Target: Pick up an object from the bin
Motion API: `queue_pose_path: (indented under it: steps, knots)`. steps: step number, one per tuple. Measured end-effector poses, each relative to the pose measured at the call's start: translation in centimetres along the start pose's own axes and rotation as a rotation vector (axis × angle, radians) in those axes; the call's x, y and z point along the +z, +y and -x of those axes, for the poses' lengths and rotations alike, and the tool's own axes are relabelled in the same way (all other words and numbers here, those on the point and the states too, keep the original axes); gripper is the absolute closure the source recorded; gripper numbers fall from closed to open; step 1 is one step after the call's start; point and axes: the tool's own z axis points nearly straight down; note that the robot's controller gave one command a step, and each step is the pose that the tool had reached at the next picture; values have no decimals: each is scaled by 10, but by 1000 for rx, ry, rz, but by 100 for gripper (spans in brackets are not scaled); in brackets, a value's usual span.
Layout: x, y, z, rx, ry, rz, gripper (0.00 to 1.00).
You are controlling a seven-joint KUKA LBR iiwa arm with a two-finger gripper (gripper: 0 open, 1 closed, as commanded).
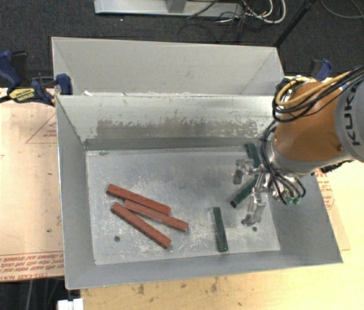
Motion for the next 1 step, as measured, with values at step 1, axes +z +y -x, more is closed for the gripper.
queue_pose_path:
  steps: [1]
  knots:
    - [37,-9,18,-134,3,1,0]
